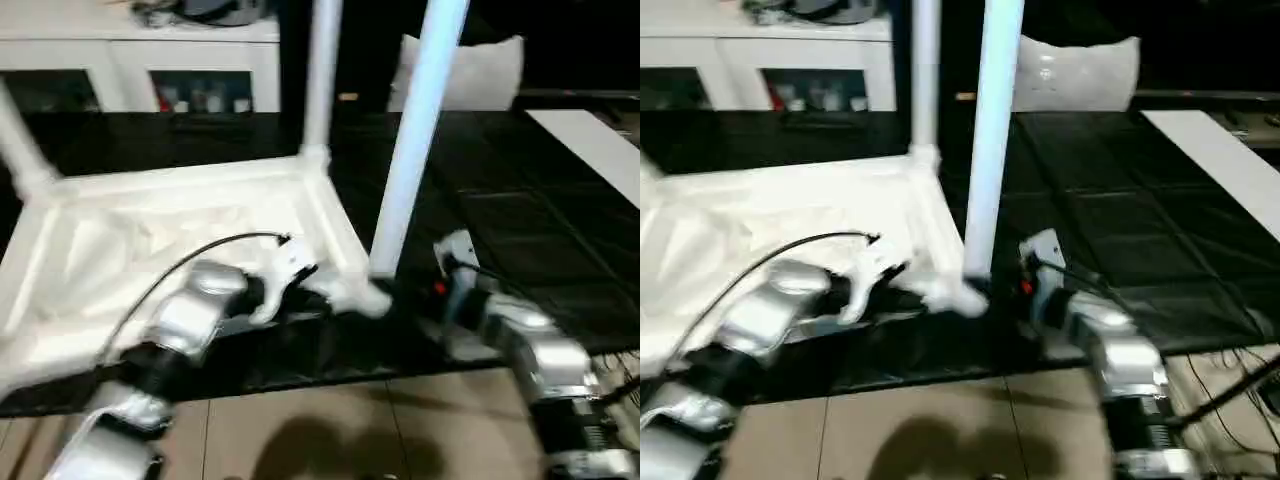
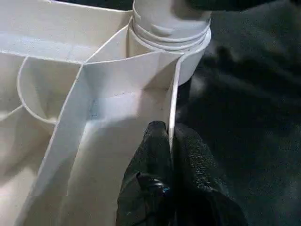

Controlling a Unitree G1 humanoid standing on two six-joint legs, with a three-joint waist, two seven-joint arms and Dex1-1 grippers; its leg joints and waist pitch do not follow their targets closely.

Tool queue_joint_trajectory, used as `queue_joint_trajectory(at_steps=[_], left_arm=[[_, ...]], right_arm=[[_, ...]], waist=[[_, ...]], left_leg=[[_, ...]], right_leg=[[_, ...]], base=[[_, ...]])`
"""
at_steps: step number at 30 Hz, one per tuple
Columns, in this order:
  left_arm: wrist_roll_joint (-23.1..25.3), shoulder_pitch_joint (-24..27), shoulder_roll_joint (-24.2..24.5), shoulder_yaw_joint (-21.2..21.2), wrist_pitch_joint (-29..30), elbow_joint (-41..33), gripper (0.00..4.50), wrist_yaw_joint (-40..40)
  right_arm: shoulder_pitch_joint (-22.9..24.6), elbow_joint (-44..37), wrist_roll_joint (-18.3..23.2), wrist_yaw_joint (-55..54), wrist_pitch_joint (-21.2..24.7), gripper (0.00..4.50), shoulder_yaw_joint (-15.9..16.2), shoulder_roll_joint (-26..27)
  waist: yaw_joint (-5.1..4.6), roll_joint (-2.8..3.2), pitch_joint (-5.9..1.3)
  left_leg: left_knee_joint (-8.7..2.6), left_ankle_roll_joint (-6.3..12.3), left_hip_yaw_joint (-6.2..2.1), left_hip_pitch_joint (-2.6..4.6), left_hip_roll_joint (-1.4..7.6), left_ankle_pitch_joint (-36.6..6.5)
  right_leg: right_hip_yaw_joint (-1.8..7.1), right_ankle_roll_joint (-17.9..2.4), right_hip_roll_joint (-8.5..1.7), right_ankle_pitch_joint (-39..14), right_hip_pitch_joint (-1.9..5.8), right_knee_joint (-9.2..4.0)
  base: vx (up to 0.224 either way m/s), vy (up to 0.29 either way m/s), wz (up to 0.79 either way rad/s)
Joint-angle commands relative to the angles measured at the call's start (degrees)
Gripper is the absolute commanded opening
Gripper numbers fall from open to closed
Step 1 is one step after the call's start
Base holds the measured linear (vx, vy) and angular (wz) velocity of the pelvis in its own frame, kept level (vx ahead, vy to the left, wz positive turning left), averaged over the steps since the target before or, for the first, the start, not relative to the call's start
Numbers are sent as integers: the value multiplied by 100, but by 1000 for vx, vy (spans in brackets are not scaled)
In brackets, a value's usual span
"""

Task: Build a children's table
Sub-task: Rotate leg to tighten

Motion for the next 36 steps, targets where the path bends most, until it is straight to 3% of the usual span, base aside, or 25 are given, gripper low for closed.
queue_joint_trajectory(at_steps=[1,3,5,6,7,10,11,15,18,22,24,25,30,36], left_arm=[[-198,-418,-747,367,-223,42,0,1193],[-160,-482,-933,422,-392,143,0,1508],[-134,-505,-1139,511,-422,141,0,1784],[-107,-504,-1174,516,-415,127,0,1836],[-72,-498,-1168,490,-428,114,0,1832],[-37,-446,-1099,417,-432,67,0,1708],[-8,-402,-1024,347,-475,37,0,1583],[5,-235,-766,203,-519,-71,0,1220],[11,-54,-435,68,-637,-204,0,753],[25,32,-150,-6,-702,-232,0,408],[54,68,173,-106,-922,-183,0,-12],[54,68,173,-106,-922,-183,0,-12],[6,82,674,-325,-1240,-147,0,-878],[-96,188,1055,-672,-1749,-355,0,-1897]], right_arm=[[-179,130,-22,-449,312,197,653,812],[-321,393,-186,-1001,321,197,554,977],[-457,652,-242,-1263,-73,197,444,1122],[-479,679,-242,-1283,-221,231,404,1166],[-488,672,-231,-1290,-321,265,365,1198],[-468,623,-291,-1348,-518,267,329,1190],[-439,590,-361,-1303,-602,287,361,1143],[-354,490,-316,-1046,-802,332,344,914],[-276,409,-156,-514,-937,353,181,515],[-220,257,-36,117,-981,386,126,79],[-136,46,170,1040,-871,407,235,-492],[-136,46,170,1040,-871,417,235,-492],[-40,-293,325,2485,-645,447,588,-1482],[-183,-154,277,2988,-883,447,783,-1694]], waist=[[9,-23,-317],[-2,-35,-344],[9,-20,-363],[12,-23,-365],[31,-28,-386],[57,-27,-405],[55,-39,-438],[101,-6,-451],[139,-10,-442],[166,-35,-410],[224,-31,-403],[239,-39,-398],[281,-47,-390],[353,-49,-400]], left_leg=[[-449,-61,-52,63,71,-2254],[-440,-51,-50,67,54,-2180],[-439,31,-37,43,65,-2031],[-432,60,-20,42,72,-1988],[-429,147,-10,11,70,-1768],[-425,269,0,-27,72,-1413],[-406,323,-1,-53,67,-1155],[-353,614,38,-7,87,-680],[-359,667,38,3,106,-727],[-376,572,51,25,115,-1027],[-385,486,41,41,129,-1112],[-388,479,41,39,136,-1124],[-386,431,36,42,138,-1317],[-385,319,32,64,159,-1397]], right_leg=[[66,-585,-194,-3222,171,-530],[58,-584,-184,-3125,182,-526],[78,-642,-182,-2817,204,-504],[90,-669,-185,-2698,193,-500],[101,-775,-182,-2301,231,-455],[108,-894,-172,-1736,283,-382],[104,-961,-174,-1391,328,-333],[114,-1372,-159,-458,320,-241],[110,-1457,-173,-479,343,-233],[118,-1360,-179,-1008,320,-287],[124,-1226,-183,-1302,321,-298],[132,-1187,-180,-1316,322,-297],[126,-1121,-198,-1595,296,-319],[135,-1149,-212,-1680,267,-304]], base=[[0,0,0],[0,0,0],[0,0,0],[0,0,0],[0,0,0],[0,0,0],[0,0,0],[0,0,0],[0,0,0],[0,0,0],[0,0,0],[0,0,0],[0,0,0],[0,0,0]])
